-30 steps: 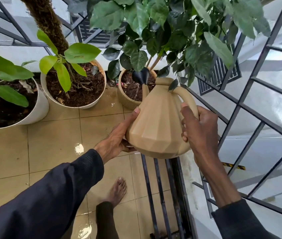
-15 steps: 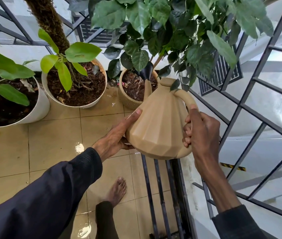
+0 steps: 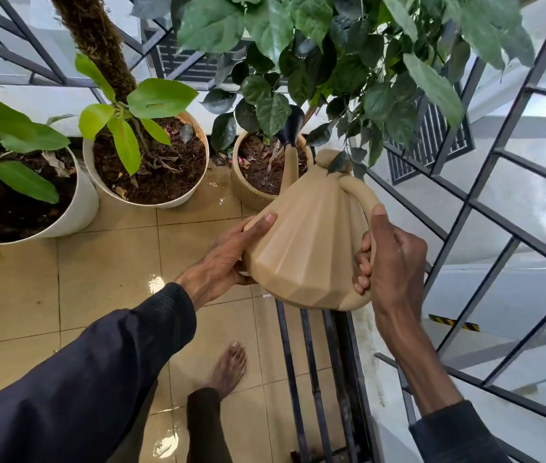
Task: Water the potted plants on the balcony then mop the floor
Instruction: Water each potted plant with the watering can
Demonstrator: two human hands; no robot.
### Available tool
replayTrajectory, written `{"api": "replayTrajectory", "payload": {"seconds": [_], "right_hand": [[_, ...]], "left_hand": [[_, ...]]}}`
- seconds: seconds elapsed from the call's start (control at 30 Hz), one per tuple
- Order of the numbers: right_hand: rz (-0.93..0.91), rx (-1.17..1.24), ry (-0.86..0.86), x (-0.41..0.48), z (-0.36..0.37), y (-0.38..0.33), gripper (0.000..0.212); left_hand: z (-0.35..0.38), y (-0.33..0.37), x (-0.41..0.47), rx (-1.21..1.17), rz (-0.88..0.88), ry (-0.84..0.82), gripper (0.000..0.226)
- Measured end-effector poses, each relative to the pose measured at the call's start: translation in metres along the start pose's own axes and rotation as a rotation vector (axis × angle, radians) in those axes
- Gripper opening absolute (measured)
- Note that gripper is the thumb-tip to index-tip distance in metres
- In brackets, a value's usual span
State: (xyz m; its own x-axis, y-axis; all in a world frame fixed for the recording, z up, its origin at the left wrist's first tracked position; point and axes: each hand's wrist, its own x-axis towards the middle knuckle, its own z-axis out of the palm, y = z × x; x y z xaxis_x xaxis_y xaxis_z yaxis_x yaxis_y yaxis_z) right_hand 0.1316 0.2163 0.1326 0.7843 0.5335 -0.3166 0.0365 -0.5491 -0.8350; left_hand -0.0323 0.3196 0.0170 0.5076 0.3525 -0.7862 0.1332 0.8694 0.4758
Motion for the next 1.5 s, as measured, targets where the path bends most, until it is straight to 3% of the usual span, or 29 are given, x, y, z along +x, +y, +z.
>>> {"api": "replayTrajectory", "payload": {"seconds": [0.2, 0.37, 1.07, 1.5], "right_hand": [[0.001, -0.008, -0.006, -0.003, 0.000, 0.004, 0.060], [0.006, -0.015, -0.023, -0.003, 0.000, 0.007, 0.055], [-0.122, -0.029, 0.017, -0.021, 0.025, 0.021, 0.043], [-0.174, -0.118, -0.141, -0.042, 0.068, 0.006, 0.048]], "left_hand": [[-0.006, -0.005, 0.006, 0.011, 0.028, -0.022, 0.067], [-0.012, -0.010, 0.012, -0.029, 0.064, -0.011, 0.092], [-0.049, -0.013, 0.002, -0.034, 0.293, -0.038, 0.096], [-0.091, -0.044, -0.038, -0.212, 0.283, 0.082, 0.117]]}}
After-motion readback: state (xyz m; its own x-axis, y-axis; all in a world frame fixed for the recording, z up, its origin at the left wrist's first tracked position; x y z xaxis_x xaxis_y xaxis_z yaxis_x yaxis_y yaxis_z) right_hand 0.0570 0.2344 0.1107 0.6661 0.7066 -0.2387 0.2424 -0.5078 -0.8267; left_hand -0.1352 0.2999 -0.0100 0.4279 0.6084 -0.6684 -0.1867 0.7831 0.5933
